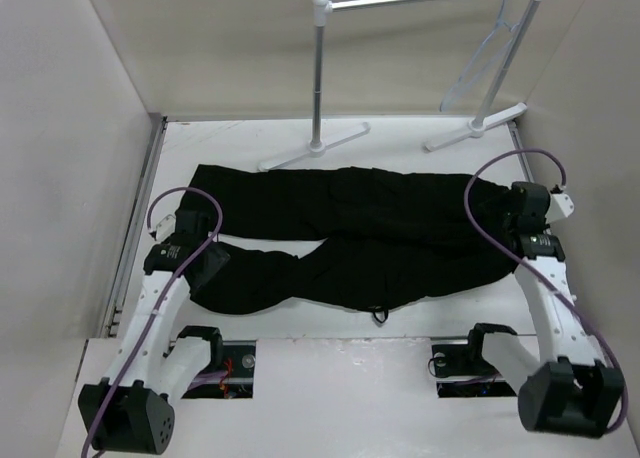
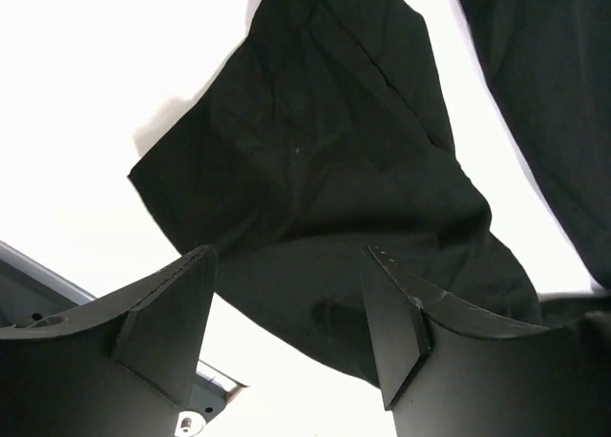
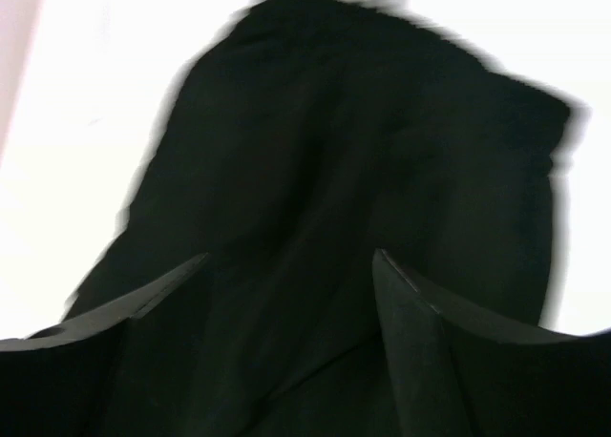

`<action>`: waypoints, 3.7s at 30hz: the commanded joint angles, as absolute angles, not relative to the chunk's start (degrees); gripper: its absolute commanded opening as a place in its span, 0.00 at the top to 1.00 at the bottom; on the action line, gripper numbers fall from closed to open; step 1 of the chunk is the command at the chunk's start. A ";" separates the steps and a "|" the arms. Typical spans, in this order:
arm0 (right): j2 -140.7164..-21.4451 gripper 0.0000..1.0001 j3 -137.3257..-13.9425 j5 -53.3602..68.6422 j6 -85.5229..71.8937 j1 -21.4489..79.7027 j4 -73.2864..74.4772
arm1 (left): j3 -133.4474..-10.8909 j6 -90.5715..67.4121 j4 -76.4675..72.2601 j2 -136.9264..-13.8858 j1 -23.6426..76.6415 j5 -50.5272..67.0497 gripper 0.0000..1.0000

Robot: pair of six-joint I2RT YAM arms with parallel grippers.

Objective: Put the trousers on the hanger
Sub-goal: Flatten out the trousers at the center of the board.

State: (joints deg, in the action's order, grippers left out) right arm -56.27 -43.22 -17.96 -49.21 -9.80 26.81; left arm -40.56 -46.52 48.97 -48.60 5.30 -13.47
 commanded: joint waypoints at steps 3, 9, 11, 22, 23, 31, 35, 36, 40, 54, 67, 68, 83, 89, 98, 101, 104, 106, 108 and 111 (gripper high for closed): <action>-48.00 0.35 -41.85 -16.97 -48.17 4.14 26.28 | -40.96 -46.31 48.51 -51.94 4.96 -11.87 0.44; -46.23 0.39 -38.50 -14.06 -50.01 19.53 27.07 | -36.74 -63.34 61.33 -44.75 4.52 -8.80 0.49; -46.41 0.38 -37.88 -14.06 -50.45 23.14 27.16 | -35.86 -66.87 64.41 -43.16 4.53 -8.00 0.49; -48.52 0.37 -40.08 -8.70 -45.36 23.42 25.66 | -25.15 -69.70 52.40 -48.16 -0.39 -7.91 0.57; -48.25 0.37 -40.08 -8.79 -45.35 23.33 25.84 | -24.27 -69.61 50.64 -48.69 -0.57 -7.82 0.60; -45.09 0.37 -37.79 -8.61 -46.76 23.16 26.72 | -31.44 -69.34 54.11 -38.08 0.04 -11.23 0.98; -45.87 0.35 -37.27 -9.14 -45.97 23.07 26.72 | -44.01 -68.91 65.28 -34.54 1.97 -14.50 0.98; -46.40 0.35 -37.27 -9.14 -45.62 22.90 26.46 | -46.56 -68.91 66.96 -34.54 2.67 -15.02 0.98; -49.38 0.32 -38.84 -8.88 -44.56 22.81 24.88 | -53.07 -68.03 66.46 -39.61 3.99 -17.57 0.97; -47.91 0.27 -39.38 -8.44 -45.26 24.83 25.75 | -83.38 -52.22 47.61 -100.17 -9.00 -16.09 0.60; -45.53 0.87 -38.41 -5.28 -42.02 25.00 25.84 | -51.89 -51.32 42.97 -64.36 -9.37 -13.02 0.58; -45.44 0.87 -38.41 -4.84 -41.66 25.26 25.84 | -48.81 -52.11 43.67 -62.25 -9.01 -12.75 0.60; -47.28 0.68 -39.02 -1.76 -40.78 28.52 24.52 | -33.75 -54.58 27.78 -70.57 -13.22 -8.78 0.59; -47.46 0.51 -38.06 -2.19 -41.31 28.61 24.52 | -32.78 -55.54 29.51 -65.33 -19.45 -11.69 0.96; -46.50 0.28 -35.77 -5.10 -43.59 22.11 27.42 | -38.40 -58.80 53.86 -50.89 -23.16 -23.19 0.94; -45.44 0.24 -36.04 -5.62 -44.38 19.48 29.79 | -37.27 -58.71 54.23 -52.99 -23.16 -21.54 0.72; -42.73 0.23 -35.86 -6.15 -46.75 14.56 33.47 | -35.25 -58.62 52.22 -53.97 -23.16 -18.64 0.50; -40.35 0.28 -35.51 -6.24 -47.90 10.96 36.72 | -34.98 -58.62 52.12 -52.74 -22.46 -18.54 0.45; -38.07 0.33 -35.16 -6.15 -47.99 7.01 40.24 | -35.50 -58.45 53.78 -50.72 -21.24 -19.77 0.44; -35.26 0.48 -34.98 -5.19 -47.28 3.56 42.89 | -36.91 -58.53 56.07 -48.08 -17.55 -21.70 0.43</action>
